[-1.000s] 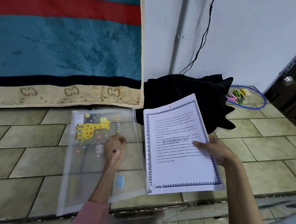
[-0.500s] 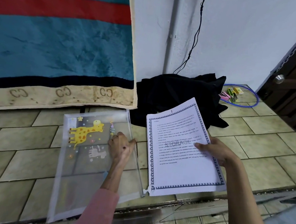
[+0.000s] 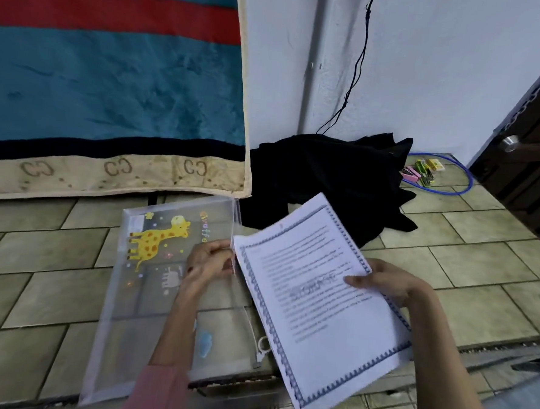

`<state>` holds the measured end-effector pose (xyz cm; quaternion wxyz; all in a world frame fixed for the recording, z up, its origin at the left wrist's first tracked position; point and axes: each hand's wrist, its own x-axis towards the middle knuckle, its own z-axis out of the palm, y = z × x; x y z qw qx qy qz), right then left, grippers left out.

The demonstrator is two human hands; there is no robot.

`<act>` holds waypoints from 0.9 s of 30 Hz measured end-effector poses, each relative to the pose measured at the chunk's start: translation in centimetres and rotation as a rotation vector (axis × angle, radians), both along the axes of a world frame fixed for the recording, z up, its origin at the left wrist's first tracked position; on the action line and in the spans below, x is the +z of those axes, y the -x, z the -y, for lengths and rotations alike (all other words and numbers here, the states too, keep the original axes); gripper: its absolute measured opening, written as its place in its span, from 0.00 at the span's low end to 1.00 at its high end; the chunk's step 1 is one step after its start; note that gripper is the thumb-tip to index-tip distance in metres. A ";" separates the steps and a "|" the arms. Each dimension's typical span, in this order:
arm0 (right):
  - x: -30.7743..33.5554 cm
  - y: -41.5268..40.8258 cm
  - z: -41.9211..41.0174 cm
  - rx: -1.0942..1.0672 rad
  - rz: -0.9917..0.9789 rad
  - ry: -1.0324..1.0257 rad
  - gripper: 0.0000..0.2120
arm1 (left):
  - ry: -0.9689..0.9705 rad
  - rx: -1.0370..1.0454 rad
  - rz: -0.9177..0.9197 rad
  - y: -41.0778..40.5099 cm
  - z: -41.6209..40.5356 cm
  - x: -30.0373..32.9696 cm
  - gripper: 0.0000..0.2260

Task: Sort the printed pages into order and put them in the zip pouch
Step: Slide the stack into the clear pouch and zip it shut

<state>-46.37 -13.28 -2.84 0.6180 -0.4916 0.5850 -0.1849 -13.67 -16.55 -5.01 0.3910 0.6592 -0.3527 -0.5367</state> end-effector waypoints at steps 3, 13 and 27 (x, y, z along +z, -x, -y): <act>-0.9 -1.1 0.4 0.040 -0.110 -0.044 0.12 | -0.007 -0.017 0.021 -0.5 -0.1 0.3 0.12; -3.1 -6.7 1.4 -0.239 0.324 -0.129 0.17 | -0.034 -0.270 0.220 -1.6 -1.3 3.2 0.17; -4.7 -9.8 -0.1 -0.532 0.319 -0.172 0.15 | -0.021 -0.388 0.274 -4.0 -1.7 4.2 0.25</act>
